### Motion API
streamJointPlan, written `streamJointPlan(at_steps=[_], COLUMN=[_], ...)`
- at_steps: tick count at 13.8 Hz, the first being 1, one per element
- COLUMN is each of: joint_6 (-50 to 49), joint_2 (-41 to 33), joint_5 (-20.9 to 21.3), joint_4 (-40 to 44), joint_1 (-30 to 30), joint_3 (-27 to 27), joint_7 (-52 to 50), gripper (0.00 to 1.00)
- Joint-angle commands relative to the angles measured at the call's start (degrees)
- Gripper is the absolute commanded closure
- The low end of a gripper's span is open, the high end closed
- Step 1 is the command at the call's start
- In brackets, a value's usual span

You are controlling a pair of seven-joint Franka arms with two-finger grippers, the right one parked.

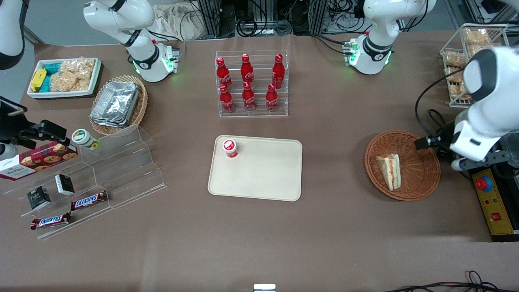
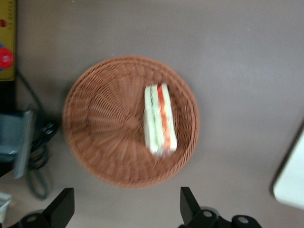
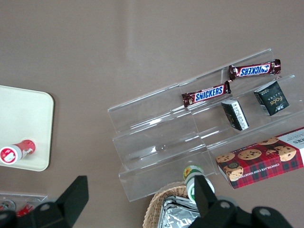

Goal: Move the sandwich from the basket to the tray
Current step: 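Move the left gripper down over the wrapped sandwich in the wicker basket, then close the left gripper on the wrapped sandwich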

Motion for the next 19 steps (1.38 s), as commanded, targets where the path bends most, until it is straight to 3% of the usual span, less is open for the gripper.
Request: streamJointPlan(at_steps=[1,7,9,10,11,13,15,17,19], joint_6=[10.6,29.9,32.5,32.4,32.4,32.4,32.3,31.9,28.6], joint_2=[1.8,7.8,9.3,9.6,9.6,9.5,9.3,7.9,4.4], joint_5=[0.2,0.3,0.3,0.3,0.3,0.3,0.3,0.4,0.7], joint_4=[-6.7,-15.7,-16.7,-16.7,-16.8,-17.1,-17.2,-17.0,-16.0], joint_1=[-1.3,-1.5,-1.5,-1.8,-2.1,-2.3,-2.3,-2.3,-2.3], joint_3=[-0.4,-0.3,-0.3,-0.3,-0.3,-0.2,-0.2,-0.2,-0.2], joint_7=[-4.3,-4.7,-5.2,-5.2,-5.2,-5.1,-5.1,-4.7,-4.0], gripper=[0.00,0.00,0.00,0.05,0.17,0.52,0.75,0.89,0.94])
